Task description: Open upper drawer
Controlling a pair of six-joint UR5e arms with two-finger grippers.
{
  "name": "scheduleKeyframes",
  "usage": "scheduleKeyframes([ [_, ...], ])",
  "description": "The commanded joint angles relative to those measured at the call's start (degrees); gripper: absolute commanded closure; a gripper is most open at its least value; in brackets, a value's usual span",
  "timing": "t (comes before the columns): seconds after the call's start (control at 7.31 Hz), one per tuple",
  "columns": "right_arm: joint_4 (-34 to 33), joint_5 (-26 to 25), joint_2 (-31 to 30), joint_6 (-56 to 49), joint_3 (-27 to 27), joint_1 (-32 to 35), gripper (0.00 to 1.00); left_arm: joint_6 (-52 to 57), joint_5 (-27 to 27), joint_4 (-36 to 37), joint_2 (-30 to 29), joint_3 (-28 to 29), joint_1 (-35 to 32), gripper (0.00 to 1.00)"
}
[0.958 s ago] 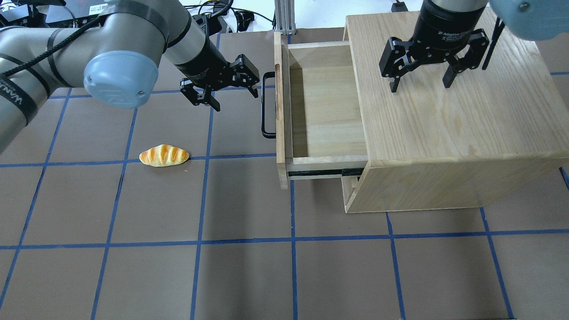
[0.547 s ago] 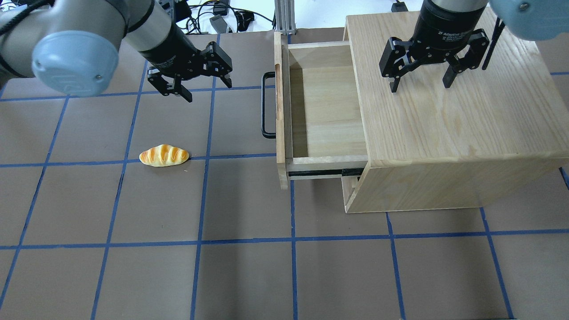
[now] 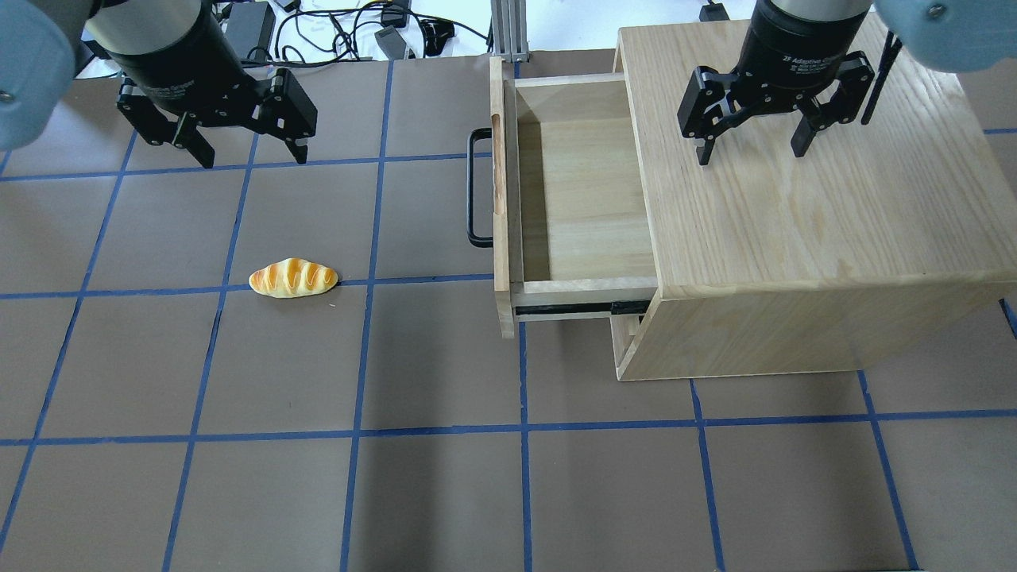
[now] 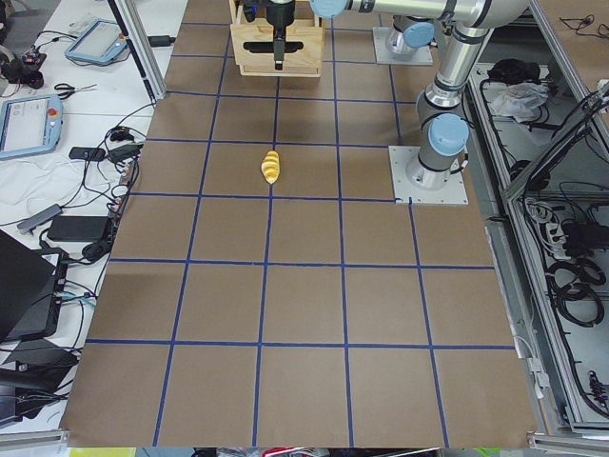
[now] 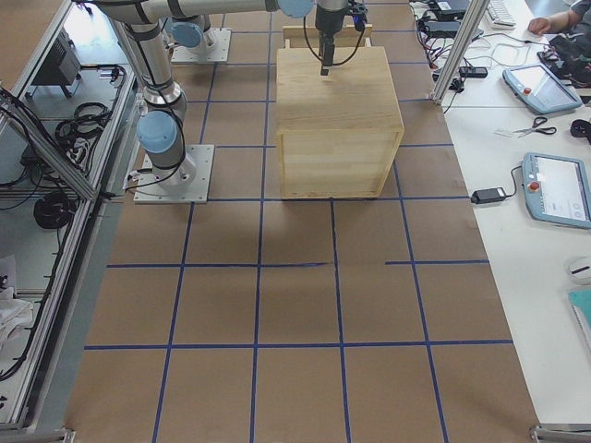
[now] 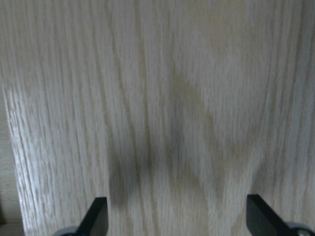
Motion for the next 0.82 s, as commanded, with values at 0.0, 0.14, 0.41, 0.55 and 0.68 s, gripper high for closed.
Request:
scheduleKeyframes([
  [0.0, 0.0, 0.0, 0.0, -0.01, 0.0, 0.0, 0.0, 0.5, 0.83, -0.07, 0.86, 0.25, -0.11, 0.0],
  [0.14, 0.0, 0.0, 0.0, -0.01, 0.09, -0.08, 0.0, 0.5, 0.65, -0.07, 0.86, 0.17, -0.11, 0.0],
  [0.41, 0.0, 0.0, 0.0, 0.08, 0.09, 0.0, 0.0, 0.5, 0.13, 0.02, 0.77, 0.25, 0.24, 0.0],
  [0.55, 0.0, 0.0, 0.0, -0.01, 0.0, 0.0, 0.0, 0.5, 0.12, 0.02, 0.68, 0.17, 0.16, 0.0],
  [0.68, 0.0, 0.0, 0.0, -0.01, 0.0, 0.0, 0.0, 0.5, 0.04, 0.02, 0.6, -0.01, 0.16, 0.0],
])
